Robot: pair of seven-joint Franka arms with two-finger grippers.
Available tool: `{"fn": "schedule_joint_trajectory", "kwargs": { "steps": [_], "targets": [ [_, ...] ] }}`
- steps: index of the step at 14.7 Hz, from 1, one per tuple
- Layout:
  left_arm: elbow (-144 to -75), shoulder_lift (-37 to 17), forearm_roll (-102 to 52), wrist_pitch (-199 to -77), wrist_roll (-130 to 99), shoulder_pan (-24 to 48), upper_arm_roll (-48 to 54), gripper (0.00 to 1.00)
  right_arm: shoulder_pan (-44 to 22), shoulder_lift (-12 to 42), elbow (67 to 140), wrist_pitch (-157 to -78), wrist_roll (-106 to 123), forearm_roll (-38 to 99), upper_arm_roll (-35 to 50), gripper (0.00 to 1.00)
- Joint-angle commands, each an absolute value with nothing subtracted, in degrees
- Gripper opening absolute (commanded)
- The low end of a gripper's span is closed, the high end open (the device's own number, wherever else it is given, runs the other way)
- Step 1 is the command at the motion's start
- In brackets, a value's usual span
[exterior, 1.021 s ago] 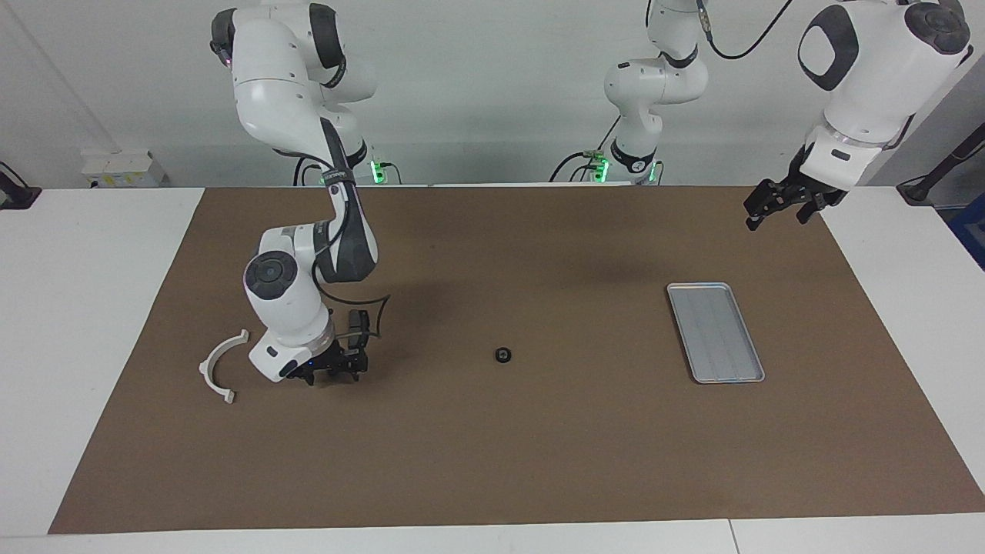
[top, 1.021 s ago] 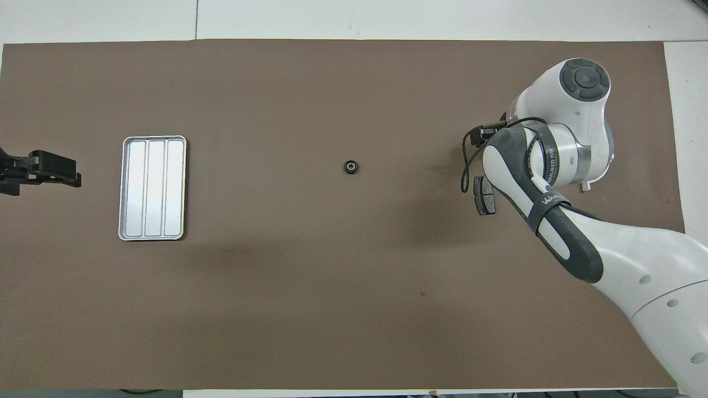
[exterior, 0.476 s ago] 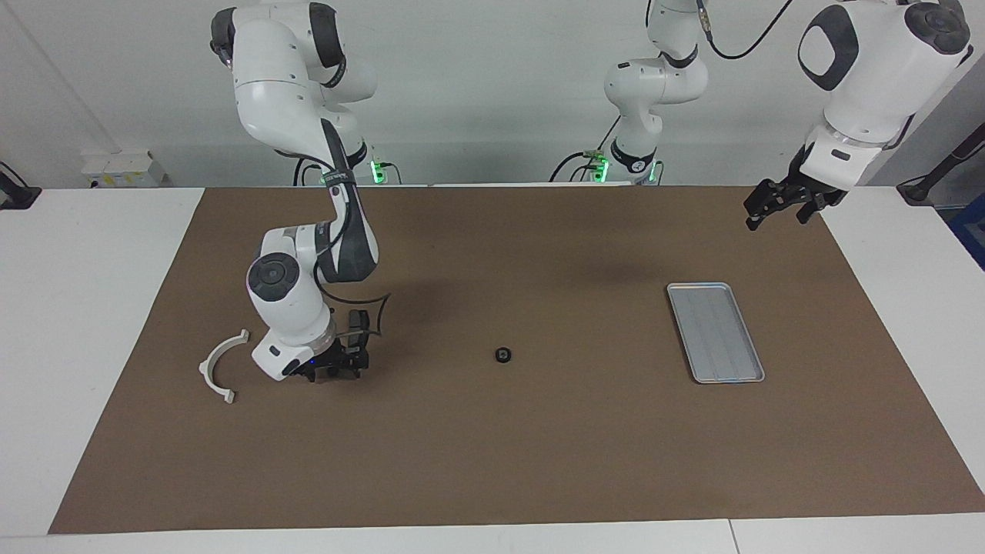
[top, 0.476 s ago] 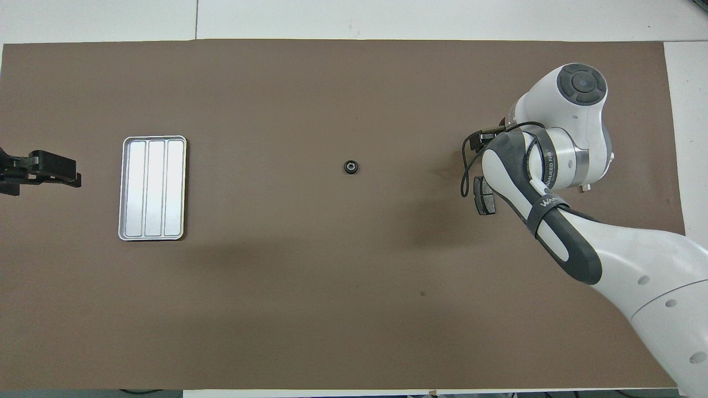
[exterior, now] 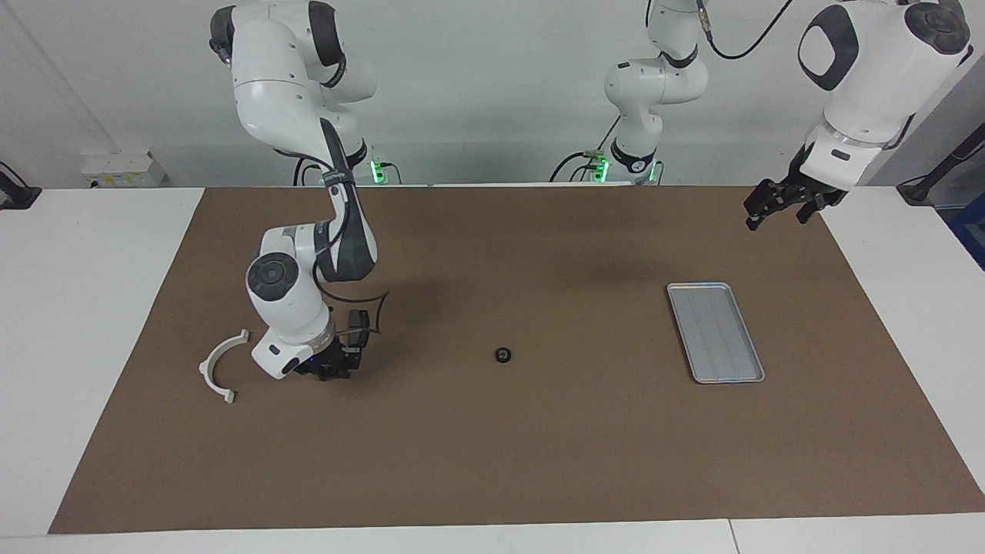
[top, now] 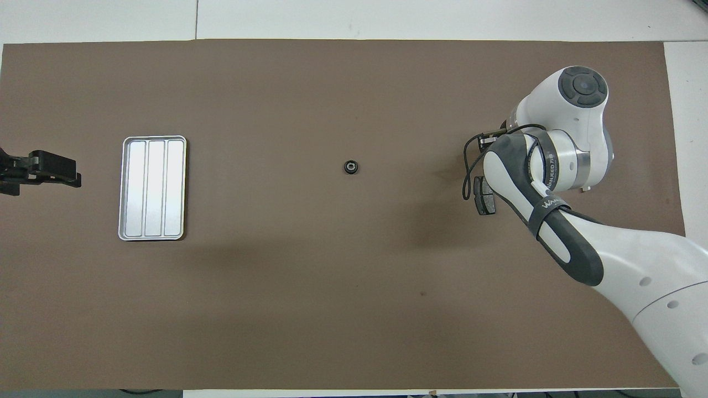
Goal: Pick bearing gear from pile to tray
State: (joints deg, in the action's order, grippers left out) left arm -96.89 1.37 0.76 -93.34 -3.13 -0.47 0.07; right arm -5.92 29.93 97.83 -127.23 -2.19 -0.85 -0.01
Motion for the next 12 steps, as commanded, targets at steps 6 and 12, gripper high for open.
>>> {"fn": "schedule_joint_trajectory", "kwargs": {
  "steps": [6, 12],
  "targets": [
    [-97.2, 2.3, 1.4, -92.5, -3.1, -0.4, 0.1, 1.00, -4.5, 28.4, 99.3, -126.9, 0.8, 0.4, 0.4, 0.00],
    [-97.2, 2.3, 1.4, -92.5, -3.1, -0.4, 0.1, 1.00, -3.6, 28.6, 88.6, -118.1, 0.5, 0.4, 0.3, 0.00]
  ]
}}
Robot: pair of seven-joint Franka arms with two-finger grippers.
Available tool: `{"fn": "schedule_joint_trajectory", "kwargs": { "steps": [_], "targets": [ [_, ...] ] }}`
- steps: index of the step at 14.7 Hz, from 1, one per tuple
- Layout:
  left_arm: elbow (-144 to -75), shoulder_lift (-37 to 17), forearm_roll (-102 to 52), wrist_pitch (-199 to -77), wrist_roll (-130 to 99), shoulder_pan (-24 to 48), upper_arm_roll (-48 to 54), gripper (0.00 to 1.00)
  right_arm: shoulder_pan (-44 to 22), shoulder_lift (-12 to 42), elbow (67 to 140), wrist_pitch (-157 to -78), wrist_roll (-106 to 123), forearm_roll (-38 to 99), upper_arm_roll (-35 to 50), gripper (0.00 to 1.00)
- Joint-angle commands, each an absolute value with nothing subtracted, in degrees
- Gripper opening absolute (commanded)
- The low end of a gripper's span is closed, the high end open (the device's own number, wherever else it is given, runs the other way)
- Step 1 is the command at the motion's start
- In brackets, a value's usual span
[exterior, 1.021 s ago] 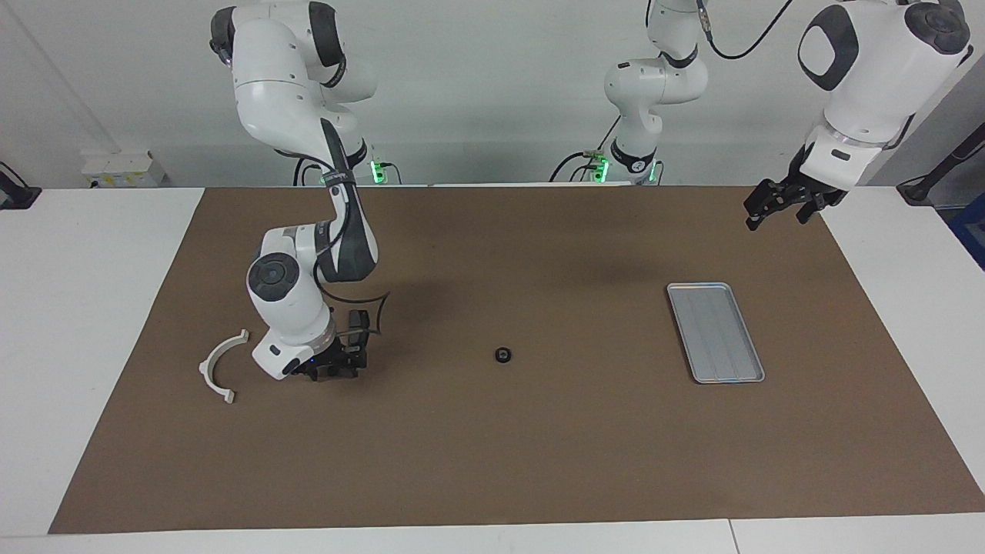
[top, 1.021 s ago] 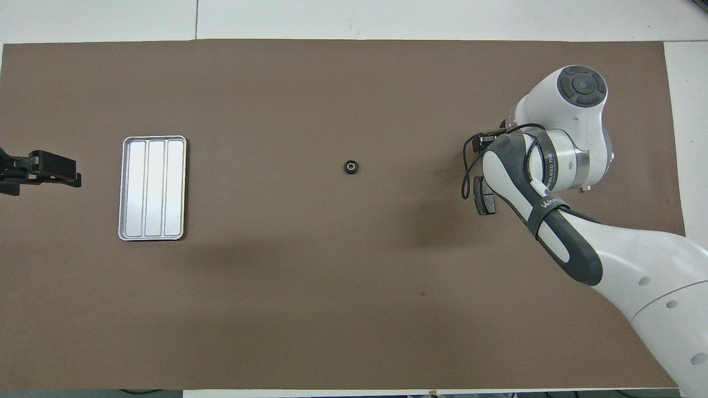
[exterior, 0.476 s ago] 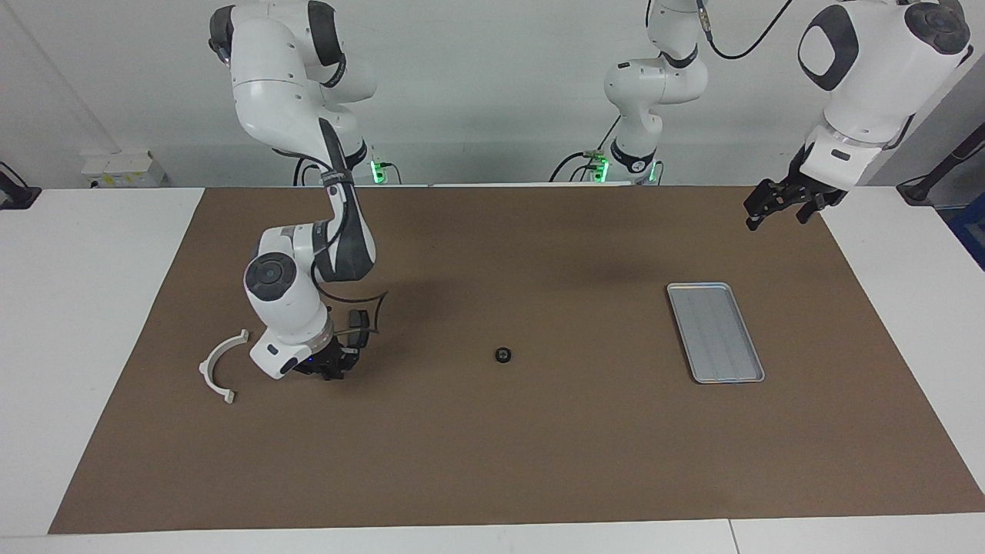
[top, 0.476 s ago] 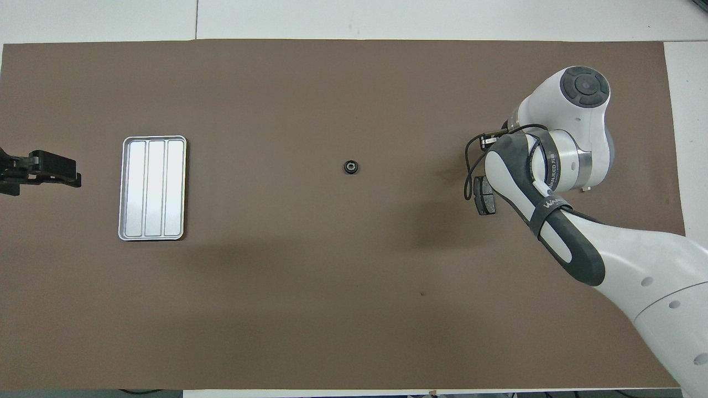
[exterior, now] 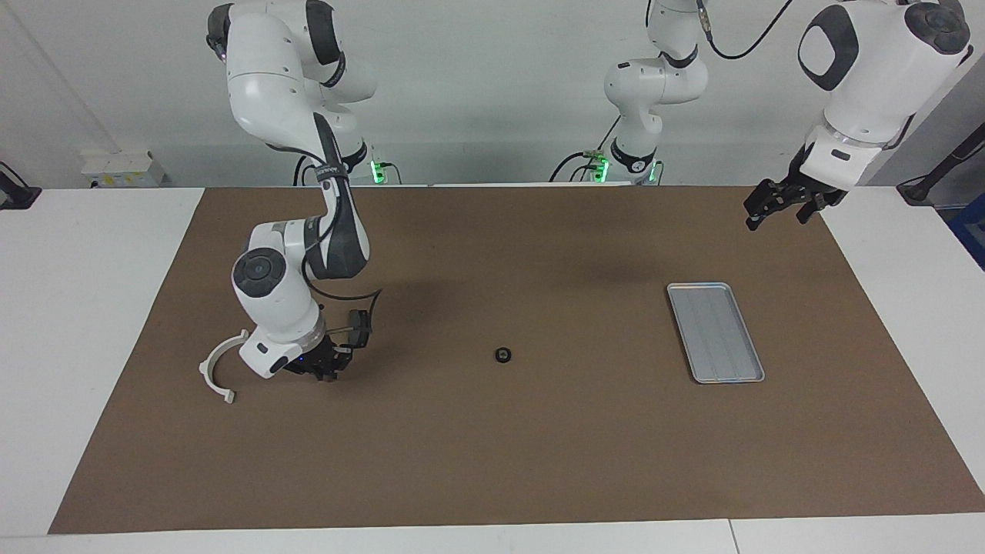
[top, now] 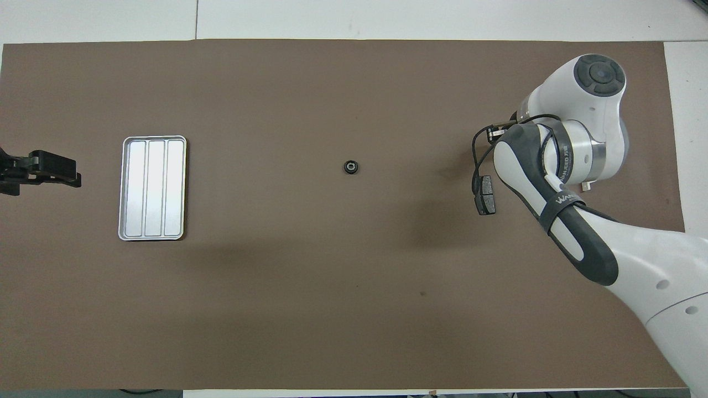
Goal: Pick bearing gear from pile to tray
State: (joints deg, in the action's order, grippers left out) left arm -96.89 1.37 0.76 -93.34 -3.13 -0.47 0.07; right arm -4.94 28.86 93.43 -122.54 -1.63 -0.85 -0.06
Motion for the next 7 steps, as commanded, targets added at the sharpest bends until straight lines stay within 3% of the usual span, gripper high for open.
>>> {"fn": "schedule_joint_trajectory", "kwargs": {
  "steps": [1, 3, 7],
  "targets": [
    [-97.2, 2.3, 1.4, -92.5, -3.1, -0.4, 0.1, 1.00, -3.4, 29.4, 85.3, -115.4, 0.4, 0.2, 0.2, 0.00],
    [-97.2, 2.3, 1.4, -92.5, -3.1, -0.4, 0.1, 1.00, -3.4, 31.2, 80.6, -110.3, 0.4, -0.1, 0.2, 0.00],
    [-97.2, 2.3, 1.4, -92.5, -3.1, -0.4, 0.1, 1.00, -7.1, 37.6, 64.5, -100.3, -6.8, -0.5, 0.1, 0.00]
  ]
}}
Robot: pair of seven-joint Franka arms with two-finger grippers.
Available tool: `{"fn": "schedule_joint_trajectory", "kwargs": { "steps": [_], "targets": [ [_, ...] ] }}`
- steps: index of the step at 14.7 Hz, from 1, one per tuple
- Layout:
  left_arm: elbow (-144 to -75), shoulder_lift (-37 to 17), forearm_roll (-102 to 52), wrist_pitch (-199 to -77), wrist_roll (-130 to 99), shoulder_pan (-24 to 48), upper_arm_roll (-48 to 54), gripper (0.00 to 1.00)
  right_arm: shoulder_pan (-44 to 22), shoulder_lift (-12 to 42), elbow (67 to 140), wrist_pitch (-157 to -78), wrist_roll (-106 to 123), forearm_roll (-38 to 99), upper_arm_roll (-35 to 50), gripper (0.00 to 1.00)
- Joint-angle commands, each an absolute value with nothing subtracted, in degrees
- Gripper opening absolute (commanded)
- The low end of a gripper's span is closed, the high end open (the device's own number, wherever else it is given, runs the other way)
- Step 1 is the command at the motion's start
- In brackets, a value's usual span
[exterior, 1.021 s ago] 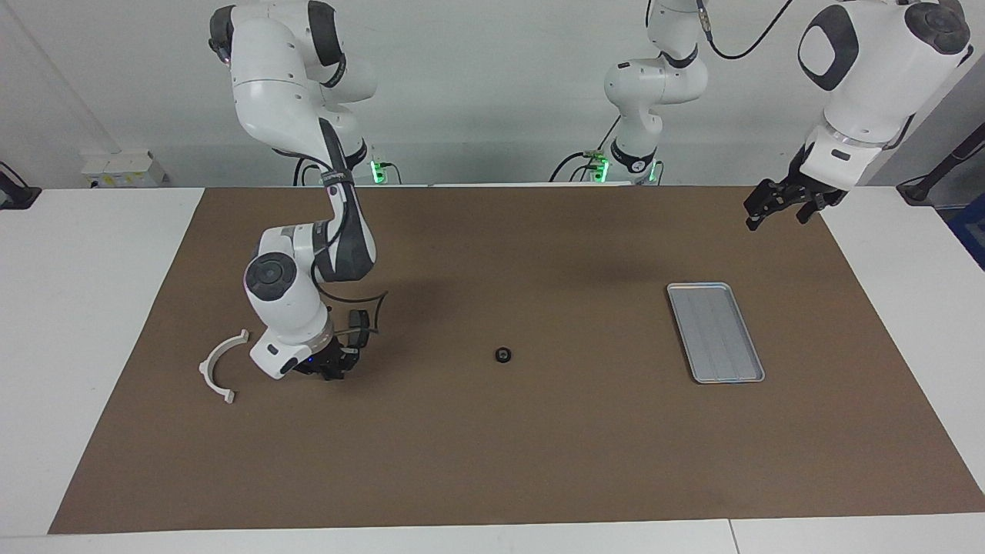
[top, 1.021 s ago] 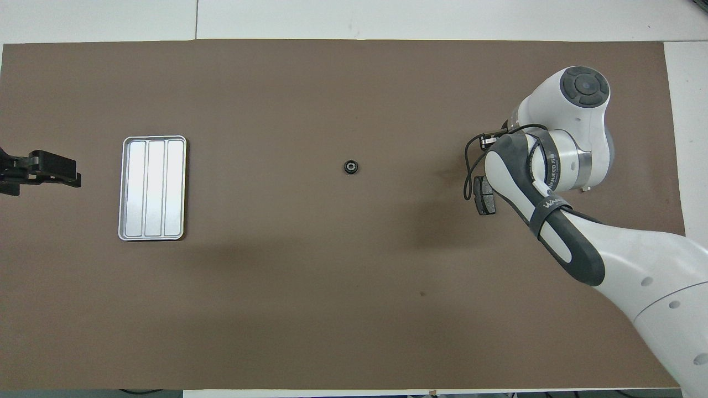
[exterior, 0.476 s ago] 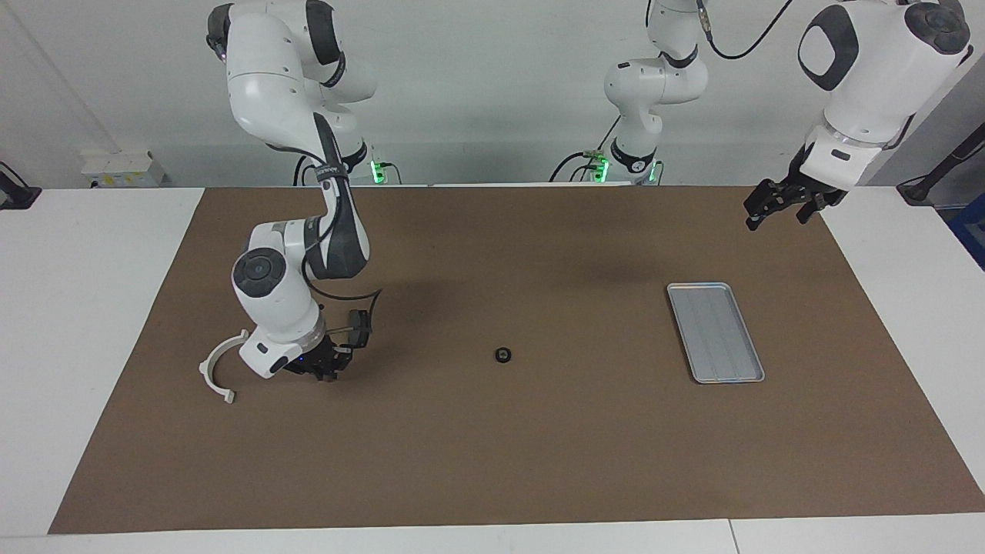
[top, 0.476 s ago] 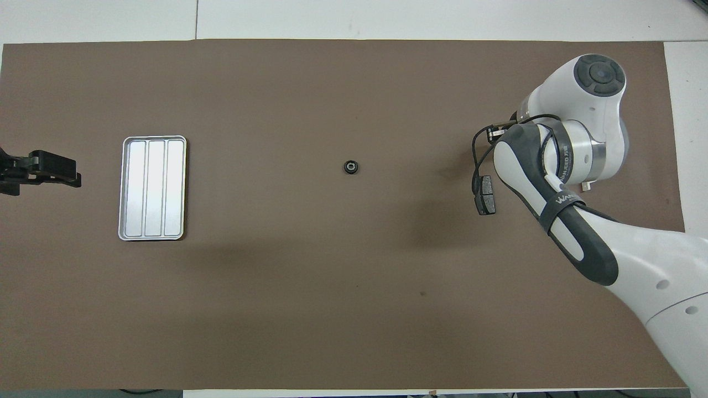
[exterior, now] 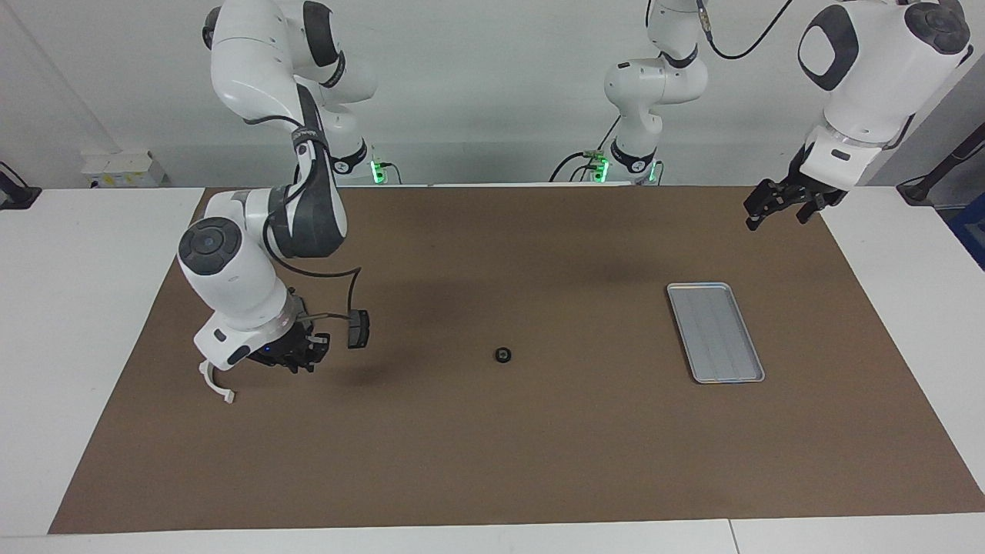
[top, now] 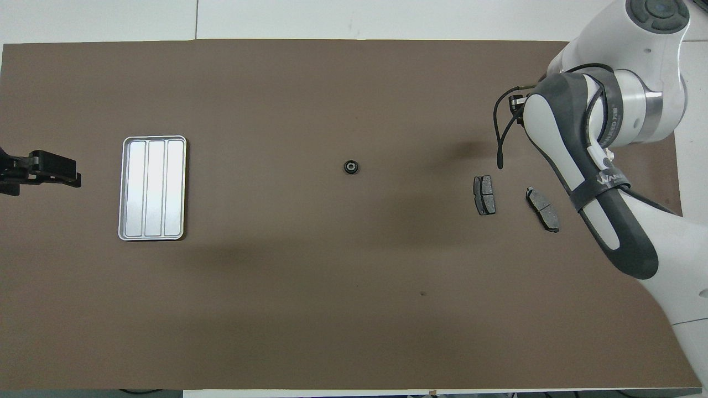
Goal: Pick bearing gear from pile to tray
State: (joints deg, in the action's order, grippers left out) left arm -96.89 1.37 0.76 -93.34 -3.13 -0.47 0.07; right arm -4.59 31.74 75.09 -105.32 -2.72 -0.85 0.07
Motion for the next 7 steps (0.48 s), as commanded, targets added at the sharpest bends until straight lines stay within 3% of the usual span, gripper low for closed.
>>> {"fn": "schedule_joint_trajectory", "kwargs": {
  "steps": [1, 7],
  "targets": [
    [-97.2, 2.3, 1.4, -92.5, -3.1, -0.4, 0.1, 1.00, -9.0, 37.8, 64.0, -100.1, -10.2, -0.5, -0.1, 0.00],
    [-97.3, 2.3, 1.4, -92.5, -3.1, -0.4, 0.1, 1.00, -18.6, 38.4, 64.7, -102.9, -26.5, -0.7, 0.3, 0.00]
  ]
}}
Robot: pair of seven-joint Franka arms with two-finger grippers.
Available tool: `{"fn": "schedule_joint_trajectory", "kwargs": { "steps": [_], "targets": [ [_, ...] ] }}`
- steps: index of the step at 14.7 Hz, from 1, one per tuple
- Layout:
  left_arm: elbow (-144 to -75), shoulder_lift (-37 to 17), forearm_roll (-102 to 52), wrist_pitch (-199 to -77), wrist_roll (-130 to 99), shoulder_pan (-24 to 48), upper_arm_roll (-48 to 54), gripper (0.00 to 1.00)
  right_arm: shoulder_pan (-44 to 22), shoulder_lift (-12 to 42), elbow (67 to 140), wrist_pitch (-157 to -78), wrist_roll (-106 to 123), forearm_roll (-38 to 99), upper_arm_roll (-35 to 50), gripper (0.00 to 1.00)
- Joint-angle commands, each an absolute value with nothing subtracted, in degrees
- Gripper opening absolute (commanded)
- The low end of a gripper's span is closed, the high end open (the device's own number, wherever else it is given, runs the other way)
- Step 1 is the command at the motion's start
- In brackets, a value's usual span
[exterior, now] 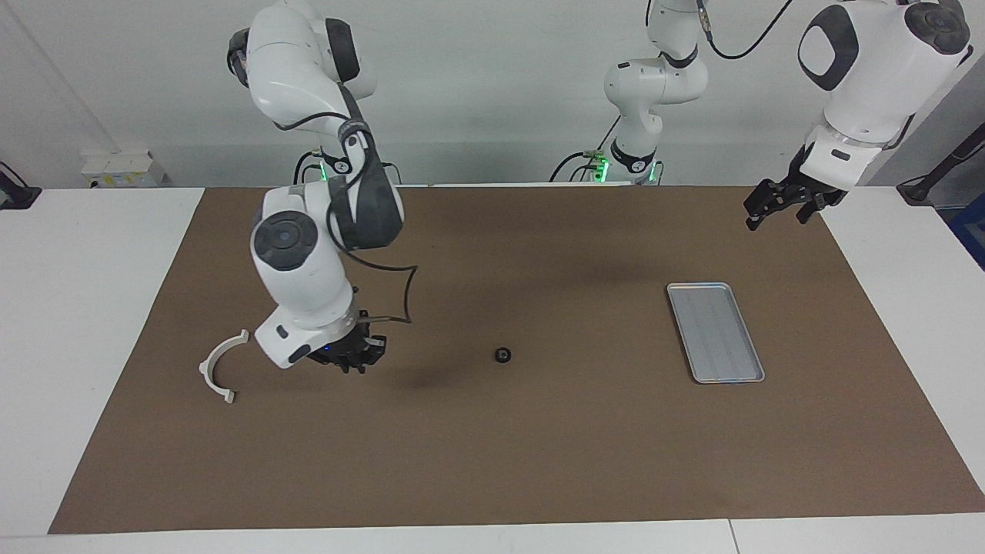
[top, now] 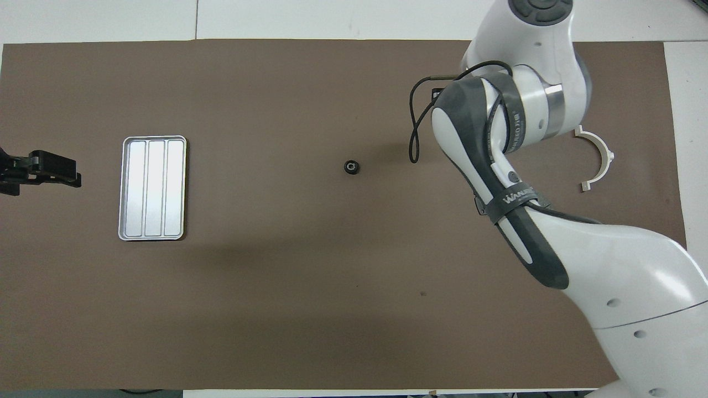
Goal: Pick bearing gear from pile to tray
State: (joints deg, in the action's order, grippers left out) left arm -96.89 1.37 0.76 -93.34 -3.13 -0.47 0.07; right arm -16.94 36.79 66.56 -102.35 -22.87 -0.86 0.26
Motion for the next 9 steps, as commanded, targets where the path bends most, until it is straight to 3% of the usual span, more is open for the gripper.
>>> {"fn": "schedule_joint_trajectory", "kwargs": {
  "steps": [1, 9],
  "targets": [
    [-97.3, 2.3, 1.4, -92.5, -3.0, -0.4, 0.1, 1.00, -19.8, 38.7, 65.2, -104.2, -28.0, -0.7, 0.3, 0.00],
    [-97.2, 2.3, 1.4, -92.5, -3.1, -0.4, 0.1, 1.00, -24.9, 39.0, 71.8, -113.1, -35.7, -0.8, 0.3, 0.00]
  ]
}}
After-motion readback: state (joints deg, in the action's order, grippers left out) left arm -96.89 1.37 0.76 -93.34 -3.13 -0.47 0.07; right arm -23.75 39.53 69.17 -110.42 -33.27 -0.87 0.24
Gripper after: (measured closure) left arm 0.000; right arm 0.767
